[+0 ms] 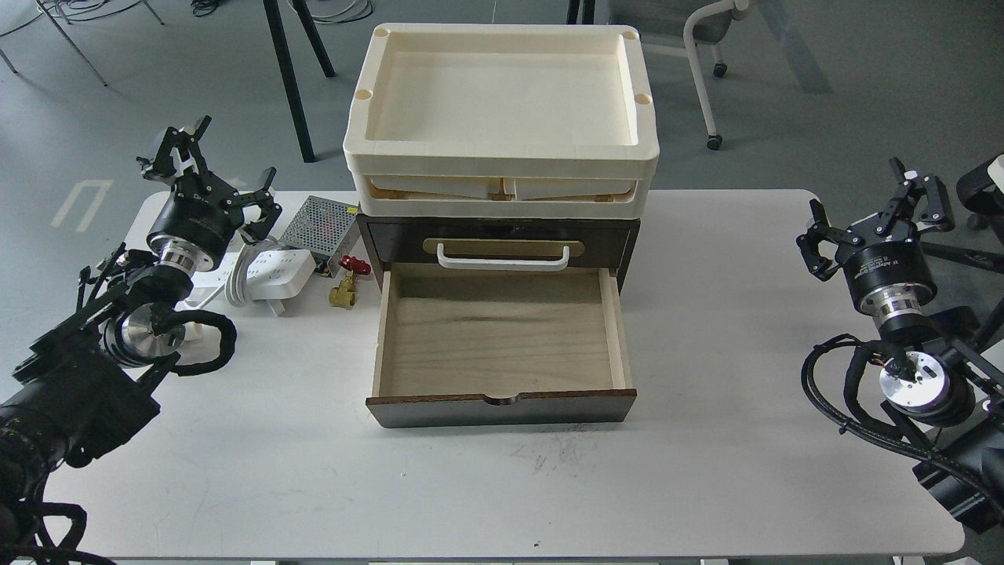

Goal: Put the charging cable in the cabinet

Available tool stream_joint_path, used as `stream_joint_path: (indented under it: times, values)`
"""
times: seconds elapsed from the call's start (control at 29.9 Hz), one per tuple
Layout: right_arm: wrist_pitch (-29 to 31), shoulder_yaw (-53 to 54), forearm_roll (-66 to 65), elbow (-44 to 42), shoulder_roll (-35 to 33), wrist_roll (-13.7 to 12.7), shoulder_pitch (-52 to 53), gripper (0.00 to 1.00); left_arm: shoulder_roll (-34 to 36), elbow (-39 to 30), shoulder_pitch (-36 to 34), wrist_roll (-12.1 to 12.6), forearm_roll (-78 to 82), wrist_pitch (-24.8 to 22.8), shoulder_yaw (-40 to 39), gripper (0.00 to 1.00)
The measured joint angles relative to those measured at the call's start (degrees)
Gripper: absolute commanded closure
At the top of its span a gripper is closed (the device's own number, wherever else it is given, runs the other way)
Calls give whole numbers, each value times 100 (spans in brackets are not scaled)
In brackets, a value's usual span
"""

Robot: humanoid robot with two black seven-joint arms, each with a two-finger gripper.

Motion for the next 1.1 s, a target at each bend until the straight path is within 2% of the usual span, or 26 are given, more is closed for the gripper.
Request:
stream_joint_path:
  times: [0.13,0.33,0.57,0.74,0.94,1.1]
  values:
    - [-3,3,0,-1,0,11,0,0,-75,-9,24,-63,-2,0,-4,0]
    - [-7,9,0,-3,0,19,0,0,-2,-85,-54,-25,8,0,46,0]
    - [-10,9,0,-2,0,22,0,0,695,-279,-313,-38,316,0,100,1]
    - [-15,9,0,-3,0,25,0,0,1276,-287,-701,-61,1949,0,109,1]
    - [-19,9,0,-2,0,30,0,0,1559,-314,-1097,-204,4387,-4,102,1]
    - [-24,9,0,6,1,31,0,0,1576,-496,-1180,-316,6142,527,133,1]
